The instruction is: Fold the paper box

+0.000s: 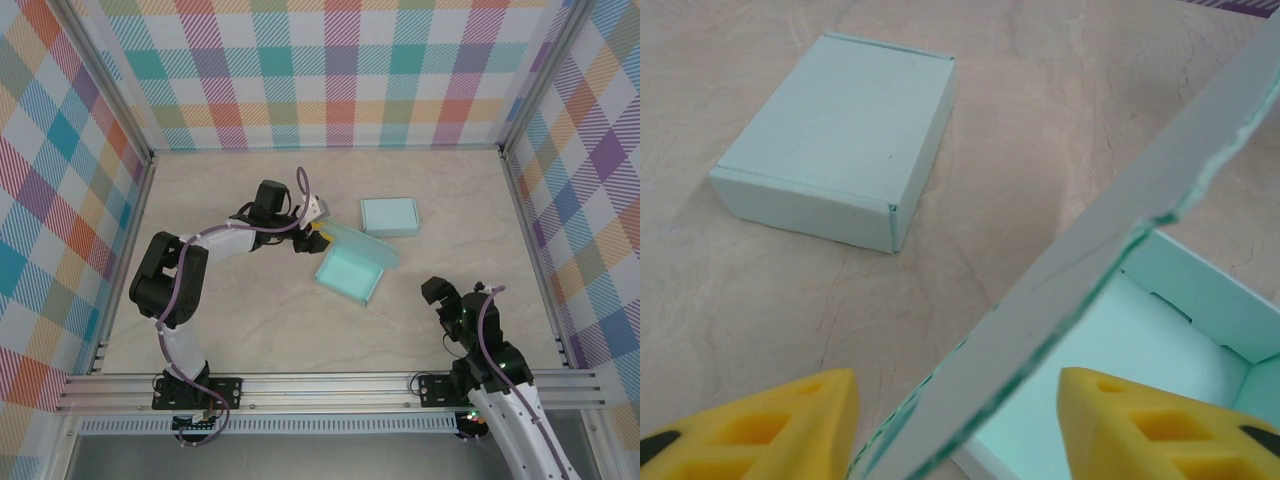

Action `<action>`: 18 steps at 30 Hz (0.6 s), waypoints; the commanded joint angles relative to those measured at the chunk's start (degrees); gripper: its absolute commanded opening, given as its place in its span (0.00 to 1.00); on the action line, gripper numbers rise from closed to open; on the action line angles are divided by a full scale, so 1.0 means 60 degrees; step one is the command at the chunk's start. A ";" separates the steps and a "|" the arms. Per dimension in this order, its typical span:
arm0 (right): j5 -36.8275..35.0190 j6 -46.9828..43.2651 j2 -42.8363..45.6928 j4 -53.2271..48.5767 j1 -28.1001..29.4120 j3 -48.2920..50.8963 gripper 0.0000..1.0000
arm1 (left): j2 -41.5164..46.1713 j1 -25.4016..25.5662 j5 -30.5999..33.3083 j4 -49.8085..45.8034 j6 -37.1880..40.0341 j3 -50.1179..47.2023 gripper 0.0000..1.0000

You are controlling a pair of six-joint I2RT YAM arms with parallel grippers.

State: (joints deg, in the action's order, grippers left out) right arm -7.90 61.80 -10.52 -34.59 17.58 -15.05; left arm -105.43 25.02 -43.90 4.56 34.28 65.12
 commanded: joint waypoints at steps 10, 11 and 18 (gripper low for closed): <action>0.0841 -0.4308 -0.5808 0.0699 -0.0031 -0.3061 1.00 | 0.0149 0.0247 0.0565 -0.0139 -0.0113 0.0166 0.20; 0.1021 -0.4619 -0.6053 0.0822 -0.0025 -0.3177 1.00 | 0.0201 0.0265 0.0619 -0.0144 -0.0107 0.0123 0.19; 0.0185 -0.4933 -0.6764 0.1344 -0.0036 -0.3486 1.00 | 0.0814 0.0342 0.1213 0.0147 -0.0260 -0.0570 0.08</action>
State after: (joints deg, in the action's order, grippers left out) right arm -4.80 35.53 -51.18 -29.12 17.58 -33.98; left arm -104.03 26.61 -38.33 4.75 32.62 63.53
